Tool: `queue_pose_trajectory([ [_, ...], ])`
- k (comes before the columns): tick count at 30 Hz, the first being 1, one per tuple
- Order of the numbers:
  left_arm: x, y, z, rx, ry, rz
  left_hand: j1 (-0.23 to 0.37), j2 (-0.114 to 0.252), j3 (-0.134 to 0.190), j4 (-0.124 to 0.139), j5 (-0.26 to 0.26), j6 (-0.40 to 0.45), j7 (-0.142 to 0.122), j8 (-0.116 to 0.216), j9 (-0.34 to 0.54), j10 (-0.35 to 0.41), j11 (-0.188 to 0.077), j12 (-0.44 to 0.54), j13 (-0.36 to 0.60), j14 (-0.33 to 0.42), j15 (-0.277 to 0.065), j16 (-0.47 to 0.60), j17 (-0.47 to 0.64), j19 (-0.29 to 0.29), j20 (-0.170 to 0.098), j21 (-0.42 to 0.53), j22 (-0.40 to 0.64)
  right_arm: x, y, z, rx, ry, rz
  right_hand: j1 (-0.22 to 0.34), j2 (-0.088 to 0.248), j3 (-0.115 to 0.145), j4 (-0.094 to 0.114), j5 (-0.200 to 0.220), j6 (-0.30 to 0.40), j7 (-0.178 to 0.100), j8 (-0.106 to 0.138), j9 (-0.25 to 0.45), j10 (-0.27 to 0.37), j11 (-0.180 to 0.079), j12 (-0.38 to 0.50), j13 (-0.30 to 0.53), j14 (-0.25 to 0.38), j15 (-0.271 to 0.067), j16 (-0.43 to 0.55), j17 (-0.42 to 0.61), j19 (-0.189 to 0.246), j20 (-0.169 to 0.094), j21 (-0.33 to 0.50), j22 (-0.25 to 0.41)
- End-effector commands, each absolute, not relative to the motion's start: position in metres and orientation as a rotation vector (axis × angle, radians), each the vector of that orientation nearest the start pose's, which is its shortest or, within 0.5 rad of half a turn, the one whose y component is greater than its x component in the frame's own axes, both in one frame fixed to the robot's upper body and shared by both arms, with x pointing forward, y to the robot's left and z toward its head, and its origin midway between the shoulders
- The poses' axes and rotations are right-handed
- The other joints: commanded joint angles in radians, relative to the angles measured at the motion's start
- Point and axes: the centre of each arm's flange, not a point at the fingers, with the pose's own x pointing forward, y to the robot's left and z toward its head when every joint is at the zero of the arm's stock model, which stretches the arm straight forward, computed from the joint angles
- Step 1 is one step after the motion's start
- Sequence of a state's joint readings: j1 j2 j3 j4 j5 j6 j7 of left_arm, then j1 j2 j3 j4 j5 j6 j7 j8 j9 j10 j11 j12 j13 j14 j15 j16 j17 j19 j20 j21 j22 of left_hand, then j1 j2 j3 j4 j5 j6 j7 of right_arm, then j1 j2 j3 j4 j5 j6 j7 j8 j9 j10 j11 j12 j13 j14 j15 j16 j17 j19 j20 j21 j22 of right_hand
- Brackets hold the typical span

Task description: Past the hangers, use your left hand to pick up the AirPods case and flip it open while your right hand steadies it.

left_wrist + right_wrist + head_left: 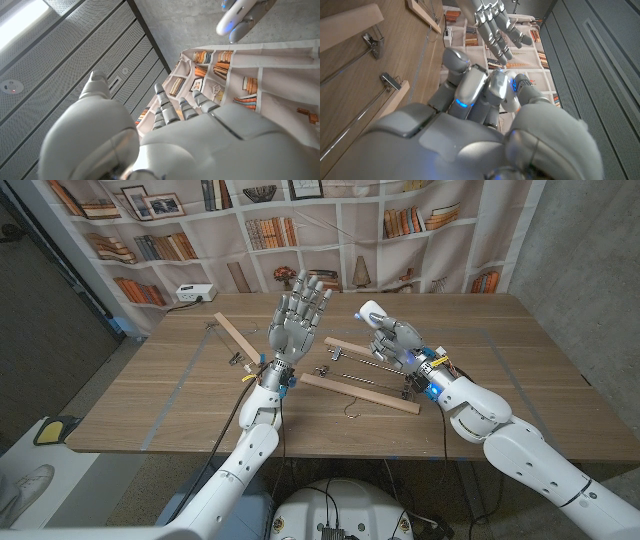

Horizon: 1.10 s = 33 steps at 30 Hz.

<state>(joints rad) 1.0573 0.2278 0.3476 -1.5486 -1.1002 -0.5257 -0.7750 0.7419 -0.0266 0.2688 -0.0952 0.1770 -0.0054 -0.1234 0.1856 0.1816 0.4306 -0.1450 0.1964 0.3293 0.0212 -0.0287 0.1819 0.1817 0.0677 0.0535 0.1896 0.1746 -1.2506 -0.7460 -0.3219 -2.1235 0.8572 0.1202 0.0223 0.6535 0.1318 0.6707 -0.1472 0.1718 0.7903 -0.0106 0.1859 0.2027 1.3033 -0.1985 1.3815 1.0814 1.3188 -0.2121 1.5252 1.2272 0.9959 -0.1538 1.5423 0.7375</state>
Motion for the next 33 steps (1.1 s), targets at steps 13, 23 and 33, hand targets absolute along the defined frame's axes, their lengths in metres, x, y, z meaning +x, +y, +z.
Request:
queue_pose_trajectory([
  [13,0.503,0.188,-0.011,-0.43,-1.059,-0.85,-0.001,0.015,0.004,-0.006,0.003,0.007,-0.001,0.008,0.0,0.022,0.002,0.011,-0.006,0.008,-0.006,0.013,-0.001,0.003,-0.001,0.005,0.003,0.449,-0.18,-0.03,-0.01,-0.632,0.576,0.062,0.055,0.027,0.019,0.008,0.229,-0.005,0.007,0.007,0.001,-0.006,-0.004,-0.002,0.009,-0.001,0.001,0.001,-0.001,-0.057,0.007,-0.004],
  [23,0.499,0.192,-0.005,-0.377,-1.041,-0.851,-0.003,0.017,0.004,-0.008,0.004,0.012,0.006,0.009,0.0,0.031,-0.003,0.015,-0.01,0.013,-0.006,0.014,-0.002,0.005,-0.004,0.006,0.003,0.443,-0.175,-0.031,-0.043,-0.628,0.58,0.064,0.053,0.025,0.018,0.008,0.234,-0.004,0.007,0.008,0.003,-0.007,-0.006,-0.007,0.009,-0.001,0.001,0.001,0.0,-0.057,0.008,-0.005],
  [33,0.496,0.202,0.001,-0.328,-1.068,-0.849,-0.004,0.021,0.006,-0.011,0.005,0.023,0.007,0.012,0.0,0.035,-0.007,0.015,-0.015,0.016,-0.003,0.015,-0.002,0.004,-0.001,0.006,0.003,0.436,-0.177,-0.03,-0.116,-0.638,0.527,0.066,0.053,0.024,0.017,0.008,0.235,-0.004,0.007,0.009,0.007,-0.007,-0.003,-0.004,0.01,-0.001,0.001,0.001,0.0,-0.057,0.008,-0.007],
])
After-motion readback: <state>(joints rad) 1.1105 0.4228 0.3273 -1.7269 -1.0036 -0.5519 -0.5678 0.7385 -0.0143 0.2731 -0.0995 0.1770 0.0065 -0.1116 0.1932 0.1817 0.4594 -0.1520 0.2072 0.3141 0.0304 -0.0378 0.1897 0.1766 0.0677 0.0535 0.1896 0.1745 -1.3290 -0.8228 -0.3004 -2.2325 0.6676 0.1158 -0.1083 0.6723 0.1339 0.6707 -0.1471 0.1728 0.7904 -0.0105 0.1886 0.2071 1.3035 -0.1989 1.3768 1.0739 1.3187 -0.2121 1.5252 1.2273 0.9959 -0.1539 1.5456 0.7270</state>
